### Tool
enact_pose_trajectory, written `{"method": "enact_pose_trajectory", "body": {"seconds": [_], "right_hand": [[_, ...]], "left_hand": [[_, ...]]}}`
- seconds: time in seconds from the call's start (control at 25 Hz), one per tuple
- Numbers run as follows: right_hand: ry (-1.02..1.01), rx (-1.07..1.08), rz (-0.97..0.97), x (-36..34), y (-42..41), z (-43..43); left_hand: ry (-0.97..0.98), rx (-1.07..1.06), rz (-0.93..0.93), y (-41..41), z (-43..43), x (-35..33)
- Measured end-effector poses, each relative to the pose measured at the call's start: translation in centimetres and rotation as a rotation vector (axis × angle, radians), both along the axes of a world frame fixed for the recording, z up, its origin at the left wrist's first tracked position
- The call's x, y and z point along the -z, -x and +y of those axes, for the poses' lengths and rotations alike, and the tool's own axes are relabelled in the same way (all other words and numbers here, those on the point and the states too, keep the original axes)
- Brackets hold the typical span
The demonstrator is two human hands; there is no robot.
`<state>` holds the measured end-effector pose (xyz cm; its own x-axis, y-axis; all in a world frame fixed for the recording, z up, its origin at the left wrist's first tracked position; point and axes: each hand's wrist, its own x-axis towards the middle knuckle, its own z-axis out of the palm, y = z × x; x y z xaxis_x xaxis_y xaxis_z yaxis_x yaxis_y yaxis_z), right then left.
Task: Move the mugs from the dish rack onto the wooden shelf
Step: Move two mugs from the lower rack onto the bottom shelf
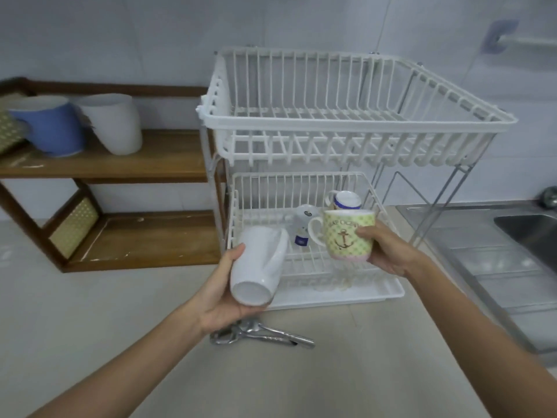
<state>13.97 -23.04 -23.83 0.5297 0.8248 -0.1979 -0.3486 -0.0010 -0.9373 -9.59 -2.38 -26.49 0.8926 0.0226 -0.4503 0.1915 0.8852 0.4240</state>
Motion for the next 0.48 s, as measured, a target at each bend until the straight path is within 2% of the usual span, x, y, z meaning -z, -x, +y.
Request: {"method": "enact_pose_trajectory", "body": {"seconds": [0.08,0.16,0.32,0.48], "right_hand": [[-0.082,-0.040,0.048,0.6,2.9,1.3],[-0.106,-0.117,0.023,1.1,6.4,3.7],[0.027,-0.210,-0.189,2.7,14.1,10.2],[0.224,-0.158,-0.531,4.5,20.0,18.0]], "left_hand": [[0.101,-0.008,-0.041,3.2,1.3,1.2],[0.003,-0.083,-0.030,6.2,4.1,2.2],[-0.437,-0.278,0.129,11.0,12.1,2.7],[-1.050,-0.452,0.354,12.9,20.5,3.0]]}}
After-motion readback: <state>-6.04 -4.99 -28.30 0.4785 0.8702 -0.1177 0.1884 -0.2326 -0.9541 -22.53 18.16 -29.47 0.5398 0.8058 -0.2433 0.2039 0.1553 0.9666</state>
